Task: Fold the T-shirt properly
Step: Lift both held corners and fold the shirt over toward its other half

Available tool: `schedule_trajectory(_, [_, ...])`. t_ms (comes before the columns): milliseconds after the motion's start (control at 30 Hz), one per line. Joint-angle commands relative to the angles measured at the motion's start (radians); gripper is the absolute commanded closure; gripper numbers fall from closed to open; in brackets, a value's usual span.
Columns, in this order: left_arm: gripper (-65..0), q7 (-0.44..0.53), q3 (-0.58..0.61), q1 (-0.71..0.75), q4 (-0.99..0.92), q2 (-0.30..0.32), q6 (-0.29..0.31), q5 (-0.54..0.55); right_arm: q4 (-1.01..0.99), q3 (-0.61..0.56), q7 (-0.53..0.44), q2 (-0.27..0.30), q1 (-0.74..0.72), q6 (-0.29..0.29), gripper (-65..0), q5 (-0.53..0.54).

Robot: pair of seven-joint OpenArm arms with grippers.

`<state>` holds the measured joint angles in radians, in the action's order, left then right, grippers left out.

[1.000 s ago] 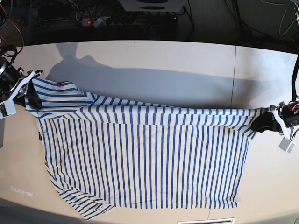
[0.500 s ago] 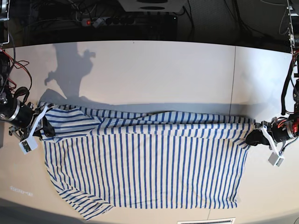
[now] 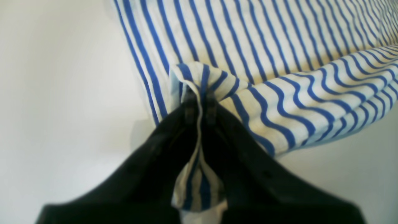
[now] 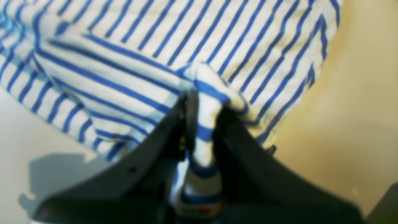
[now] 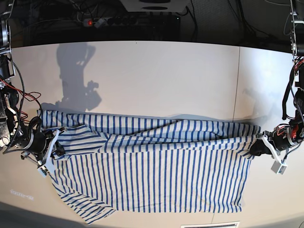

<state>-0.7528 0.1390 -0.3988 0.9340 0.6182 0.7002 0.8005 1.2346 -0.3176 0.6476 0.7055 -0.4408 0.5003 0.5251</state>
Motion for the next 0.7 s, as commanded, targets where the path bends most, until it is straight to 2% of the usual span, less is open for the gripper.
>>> schedule_trajectory(0, [0.0, 0.034, -0.008, -0.028, 0.006, 0.024, -0.002, 0.003, -0.005, 0.002, -0.021, 0.005, -0.034, 0.064, 0.0, -0.022])
schedule_trajectory(133, [0.0, 0.054, -0.008, -0.029, 0.000, 0.025, -0.002, -0.009, -0.056, 0.000, -0.070, -0.034, -0.046, 0.063, 0.0, -0.074])
schedule_trajectory(167, [-4.6, 0.060, -0.008, -0.031, 0.000, 0.025, -0.002, -0.010, -0.068, 0.000, -0.076, -0.042, -0.047, 0.063, 0.0, -0.074])
schedule_trajectory(233, [-19.5, 0.077, -0.008, -0.031, 0.000, 0.025, -0.002, -0.010, -0.078, 0.000, -0.080, -0.053, -0.047, 0.063, 0.0, -0.074])
schedule_trajectory(300, [-31.4, 0.076, -0.008, -0.031, 0.000, 0.025, -0.002, -0.008, -0.082, 0.000, -0.080, -0.061, -0.046, 0.063, 0.0, -0.089])
schedule_trajectory(333, [-34.4, 0.077, -0.008, -0.031, 0.000, 0.025, -0.002, -0.008, -0.082, 0.000, -0.084, -0.063, -0.047, 0.062, -10.7, -0.100])
schedule_trajectory(400, [-35.0, 0.077, -0.008, -0.034, 0.000, 0.025, -0.002, -0.005, -0.083, 0.000, -0.096, -0.063, -0.046, 0.057, -36.8, -0.103])
schedule_trajectory(433, [-35.0, 0.082, -0.008, -0.037, 0.001, 0.025, -0.002, -0.005, -0.083, 0.000, -0.103, -0.063, -0.047, 0.057, -44.6, -0.102])
schedule_trajectory(667, [-35.0, 0.079, -0.010, -0.142, 0.001, 0.025, -0.002, 0.020, -0.080, 0.018, -0.114, -0.064, -0.101, 0.051, -44.7, -0.013])
